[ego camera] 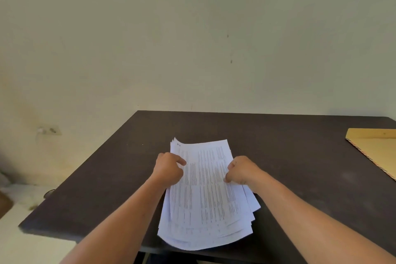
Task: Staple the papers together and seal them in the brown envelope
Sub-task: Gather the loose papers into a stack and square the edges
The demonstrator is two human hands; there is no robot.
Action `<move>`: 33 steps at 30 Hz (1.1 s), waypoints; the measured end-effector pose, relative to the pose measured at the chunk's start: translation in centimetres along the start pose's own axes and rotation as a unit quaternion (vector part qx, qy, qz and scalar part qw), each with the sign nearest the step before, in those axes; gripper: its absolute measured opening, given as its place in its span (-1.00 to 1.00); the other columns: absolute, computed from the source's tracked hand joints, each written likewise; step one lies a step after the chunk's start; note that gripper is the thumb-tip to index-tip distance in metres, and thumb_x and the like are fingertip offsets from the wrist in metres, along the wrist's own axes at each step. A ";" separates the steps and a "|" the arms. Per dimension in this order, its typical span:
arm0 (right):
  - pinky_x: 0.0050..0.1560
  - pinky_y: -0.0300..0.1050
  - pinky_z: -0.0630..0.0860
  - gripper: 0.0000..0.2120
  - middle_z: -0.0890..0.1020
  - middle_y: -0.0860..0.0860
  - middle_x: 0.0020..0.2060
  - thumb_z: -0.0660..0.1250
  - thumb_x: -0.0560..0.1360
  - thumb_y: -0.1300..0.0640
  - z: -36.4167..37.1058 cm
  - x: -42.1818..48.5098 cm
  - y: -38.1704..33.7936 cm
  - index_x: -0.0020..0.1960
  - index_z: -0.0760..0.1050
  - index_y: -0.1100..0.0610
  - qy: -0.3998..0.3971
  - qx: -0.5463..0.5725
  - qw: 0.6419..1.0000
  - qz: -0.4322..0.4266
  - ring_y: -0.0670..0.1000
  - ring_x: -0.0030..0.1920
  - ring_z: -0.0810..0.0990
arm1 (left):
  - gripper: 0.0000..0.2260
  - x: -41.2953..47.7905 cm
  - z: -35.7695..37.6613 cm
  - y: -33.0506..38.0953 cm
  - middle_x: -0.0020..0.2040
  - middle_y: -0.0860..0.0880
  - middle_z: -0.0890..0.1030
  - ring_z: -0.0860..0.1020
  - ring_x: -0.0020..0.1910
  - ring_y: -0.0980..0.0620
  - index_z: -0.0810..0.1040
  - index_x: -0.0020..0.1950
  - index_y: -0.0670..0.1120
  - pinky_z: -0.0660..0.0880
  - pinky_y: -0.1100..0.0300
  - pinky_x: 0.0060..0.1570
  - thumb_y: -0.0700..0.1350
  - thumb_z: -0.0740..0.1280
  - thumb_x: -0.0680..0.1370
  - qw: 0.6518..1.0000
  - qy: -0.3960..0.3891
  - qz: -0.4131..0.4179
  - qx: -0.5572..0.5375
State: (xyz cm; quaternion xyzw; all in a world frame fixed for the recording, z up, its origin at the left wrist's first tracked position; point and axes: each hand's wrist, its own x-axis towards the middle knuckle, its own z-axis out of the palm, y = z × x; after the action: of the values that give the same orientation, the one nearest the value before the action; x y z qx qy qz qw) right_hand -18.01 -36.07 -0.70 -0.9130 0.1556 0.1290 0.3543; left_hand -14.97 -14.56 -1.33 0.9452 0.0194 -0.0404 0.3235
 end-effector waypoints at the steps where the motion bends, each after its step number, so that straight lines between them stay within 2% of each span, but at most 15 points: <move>1: -0.27 -0.20 0.45 -0.81 0.53 0.01 -0.18 0.47 0.46 0.20 -0.2 -0.1 0.1 -0.01 0.49 0.15 0.002 0.007 1.000 -0.003 -0.03 -0.21 0.54 | -0.67 0.0 0.0 0.1 0.42 -0.11 0.42 0.54 0.09 -0.04 0.65 0.21 -0.01 0.42 0.41 -0.41 -0.34 0.34 0.54 1.000 -0.012 -0.010 -0.014; 3: -0.14 -0.18 0.56 -0.81 0.58 0.04 -0.08 0.45 0.48 0.22 -0.5 -0.5 0.2 0.06 0.52 0.17 0.011 0.010 1.000 -0.011 -0.01 -0.11 0.59 | -0.67 0.0 -0.2 0.4 0.42 -0.13 0.45 0.56 -0.12 0.07 0.65 0.21 -0.03 0.39 0.42 -0.51 -0.36 0.31 0.56 0.998 -0.025 -0.026 -0.057; 5: 0.08 -0.06 0.59 -0.83 0.61 0.10 -0.02 0.43 0.49 0.24 -0.9 -0.7 0.4 0.06 0.53 0.18 0.027 0.027 0.999 -0.019 0.05 0.00 0.63 | -0.69 0.0 -0.7 0.9 0.40 -0.15 0.47 0.54 -0.26 0.12 0.66 0.16 -0.03 0.48 0.39 -0.47 -0.37 0.30 0.57 0.992 -0.029 -0.027 -0.120; 6: 0.14 0.00 0.58 -0.86 0.61 0.12 -0.03 0.44 0.48 0.26 -1.2 -0.6 0.6 0.01 0.54 0.21 0.030 0.053 0.998 -0.023 0.06 0.00 0.63 | -0.70 0.0 -1.0 1.3 0.38 -0.16 0.48 0.59 -0.19 0.06 0.67 0.15 -0.03 0.60 0.30 -0.33 -0.36 0.31 0.57 0.986 -0.038 -0.018 -0.160; 8: 0.08 -0.01 0.57 -0.89 0.60 0.03 -0.07 0.46 0.45 0.29 -1.9 -0.6 1.0 -0.06 0.56 0.19 0.018 0.145 0.989 -0.029 0.00 -0.04 0.57 | -0.75 -0.3 -1.8 2.3 0.33 -0.16 0.52 0.64 0.00 -0.08 0.67 0.13 -0.01 0.67 0.00 -0.05 -0.30 0.32 0.59 0.965 -0.062 0.007 -0.254; 11: 0.00 -0.16 0.46 -0.91 0.62 0.00 0.02 0.46 0.47 0.33 -3.8 -0.7 0.9 -0.05 0.63 0.20 0.021 0.247 0.966 -0.074 -0.05 -0.01 0.56 | -0.76 -0.6 -3.6 4.6 0.25 -0.07 0.55 0.64 0.06 -0.11 0.69 0.10 0.04 0.66 -0.07 -0.03 -0.25 0.32 0.59 0.931 -0.065 0.056 -0.354; 14: -0.01 -0.23 0.52 -0.86 0.62 0.00 0.09 0.39 0.52 0.34 -7.4 -0.7 -0.1 0.00 0.62 0.14 0.150 0.274 0.935 -0.168 -0.02 0.05 0.60 | -0.69 -0.2 -5.5 7.6 0.23 -0.04 0.56 0.63 0.12 -0.09 0.57 0.22 0.09 0.66 0.06 -0.04 -0.27 0.34 0.59 0.926 0.027 0.155 -0.343; 16: 0.00 -0.25 0.53 -0.85 0.59 -0.11 0.01 0.37 0.54 0.32 -10.2 -1.4 -1.2 0.04 0.56 0.12 0.251 0.243 0.906 -0.240 -0.02 0.07 0.59 | -0.50 0.1 -6.7 9.8 0.18 -0.02 0.54 0.64 0.07 -0.04 0.32 0.37 0.17 0.66 0.15 -0.13 -0.25 0.38 0.56 0.905 0.104 0.202 -0.358; 19: -0.09 -0.41 0.50 -0.69 0.52 -0.20 -0.06 0.39 0.54 0.26 -13.1 -2.7 -2.3 0.18 0.35 0.09 0.335 0.233 0.864 -0.295 -0.20 -0.07 0.58 | -0.26 0.5 -7.5 12.7 0.10 0.02 0.53 0.65 -0.02 0.05 0.08 0.47 0.23 0.63 0.08 -0.13 -0.19 0.46 0.52 0.866 0.141 0.184 -0.443; 20: -0.18 -0.41 0.50 -0.62 0.55 -0.17 -0.08 0.40 0.54 0.24 -13.5 -2.9 -2.1 0.23 0.28 0.06 0.332 0.249 0.861 -0.295 -0.22 -0.12 0.59 | -0.31 0.6 -7.3 13.2 0.10 0.02 0.56 0.65 0.00 0.04 0.14 0.49 0.14 0.62 0.09 -0.12 -0.19 0.46 0.52 0.862 0.126 0.180 -0.457; 22: -0.20 -0.31 0.51 -0.55 0.61 -0.04 -0.10 0.41 0.54 0.20 -13.5 -2.9 -1.2 0.30 0.26 0.00 0.315 0.263 0.872 -0.268 -0.14 -0.14 0.63 | -0.62 0.8 -6.0 13.6 0.02 0.06 0.63 0.66 0.06 -0.01 0.42 0.34 -0.05 0.61 0.21 -0.16 -0.18 0.42 0.56 0.876 0.087 0.175 -0.442; 25: -0.04 -0.18 0.54 -0.71 0.63 -0.09 -0.02 0.35 0.57 0.17 -12.2 -2.3 1.0 0.27 0.45 -0.01 0.267 0.232 0.907 -0.229 -0.02 0.02 0.65 | -0.90 0.7 -3.1 12.8 -0.07 0.13 0.64 0.65 0.02 0.05 0.54 0.11 -0.01 0.60 0.21 -0.11 -0.12 0.35 0.61 0.906 0.063 0.174 -0.380; 28: 0.10 -0.14 0.50 -0.71 0.61 -0.15 0.04 0.26 0.62 0.17 -11.3 -2.2 2.1 0.32 0.52 0.03 0.229 0.228 0.921 -0.216 0.00 0.14 0.60 | -0.88 1.0 -1.3 12.4 -0.01 0.10 0.66 0.65 0.02 0.06 0.55 0.14 0.03 0.61 0.08 0.01 -0.03 0.33 0.61 0.912 0.069 0.169 -0.368; 31: -0.03 -0.26 0.48 -0.69 0.61 -0.13 0.11 0.23 0.63 0.19 -11.9 -2.4 1.7 0.34 0.50 0.00 0.216 0.261 0.915 -0.220 -0.09 0.08 0.58 | -0.71 1.1 -1.0 13.0 0.09 0.05 0.65 0.64 0.06 0.03 0.50 0.26 0.00 0.61 0.05 0.00 0.10 0.28 0.61 0.902 0.093 0.175 -0.383; 33: -0.04 -0.23 0.52 -0.73 0.62 -0.13 0.09 0.24 0.62 0.19 -12.0 -2.3 1.7 0.28 0.50 -0.01 0.217 0.296 0.906 -0.211 -0.12 0.04 0.60 | -0.74 1.0 -0.9 13.5 0.10 0.04 0.61 0.62 0.06 0.04 0.43 0.26 -0.02 0.58 0.14 -0.09 0.08 0.25 0.63 0.898 0.111 0.180 -0.386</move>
State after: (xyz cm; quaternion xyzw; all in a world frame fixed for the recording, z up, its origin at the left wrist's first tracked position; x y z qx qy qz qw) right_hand -19.28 -45.04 7.69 -0.7834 0.0632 -0.2020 0.5843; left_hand -13.07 -24.66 7.49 0.7317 -0.1016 0.1343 0.6605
